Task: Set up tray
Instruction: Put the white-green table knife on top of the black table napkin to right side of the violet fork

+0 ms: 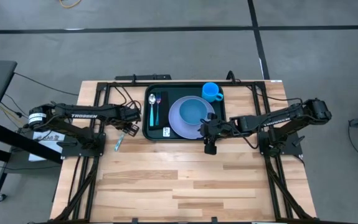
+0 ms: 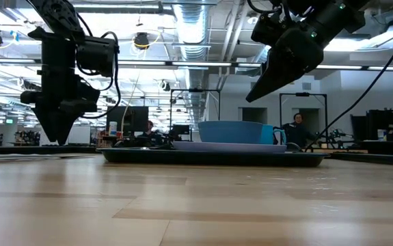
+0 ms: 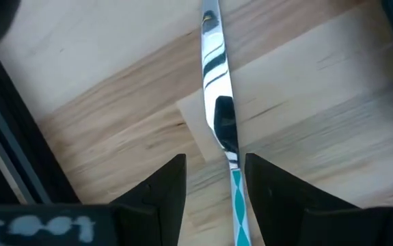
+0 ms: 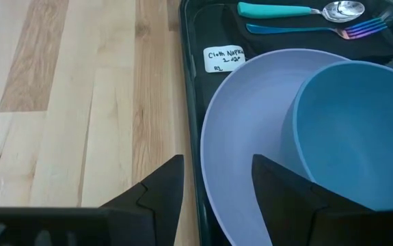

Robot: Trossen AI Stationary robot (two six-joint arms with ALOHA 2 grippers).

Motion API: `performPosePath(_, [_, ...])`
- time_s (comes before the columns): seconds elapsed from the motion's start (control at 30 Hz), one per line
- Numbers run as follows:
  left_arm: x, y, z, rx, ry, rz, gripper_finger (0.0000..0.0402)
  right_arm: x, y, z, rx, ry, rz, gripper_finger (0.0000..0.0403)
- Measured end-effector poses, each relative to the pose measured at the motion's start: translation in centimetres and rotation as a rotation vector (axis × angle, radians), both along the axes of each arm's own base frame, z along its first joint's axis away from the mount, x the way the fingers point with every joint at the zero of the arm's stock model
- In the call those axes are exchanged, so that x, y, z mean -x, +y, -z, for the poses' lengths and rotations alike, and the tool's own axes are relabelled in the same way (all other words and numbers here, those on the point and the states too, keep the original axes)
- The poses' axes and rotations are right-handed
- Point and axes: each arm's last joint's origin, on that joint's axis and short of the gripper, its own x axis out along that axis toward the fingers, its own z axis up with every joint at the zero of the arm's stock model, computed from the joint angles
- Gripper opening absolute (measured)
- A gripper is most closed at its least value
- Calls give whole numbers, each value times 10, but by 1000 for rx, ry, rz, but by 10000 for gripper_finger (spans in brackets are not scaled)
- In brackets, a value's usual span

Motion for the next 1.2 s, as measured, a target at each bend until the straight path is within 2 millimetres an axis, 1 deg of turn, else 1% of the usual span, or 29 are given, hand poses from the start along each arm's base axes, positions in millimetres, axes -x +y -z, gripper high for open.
performPosePath(0.3, [1, 1, 0, 3, 2, 0, 140, 0, 0, 0, 0, 0, 0, 164])
performPosePath(0.37, [1, 2, 0, 15, -2, -6, 146, 0, 0, 0, 0, 0, 0, 164])
performPosePath(0.63, [2, 4, 0, 11, 1, -10, 207, 0, 0, 0, 0, 0, 0, 164])
performPosePath(0.73, [2, 4, 0, 14, 0, -8, 221, 0, 0, 0, 0, 0, 0, 164])
performPosePath(0.9, [-2, 4, 1, 41, -50, 17, 221, 0, 0, 0, 0, 0, 0, 164])
performPosePath(1.0, [-3, 4, 7, 28, -89, 33, 216, 0, 0, 0, 0, 0, 0, 164])
performPosePath(1.1, [2, 3, 16, 35, -66, 30, 212, 0, 0, 0, -1, 1, 0, 164])
performPosePath(1.2, [10, 1, 19, 37, 1, 17, 211, 0, 0, 0, -1, 1, 0, 164])
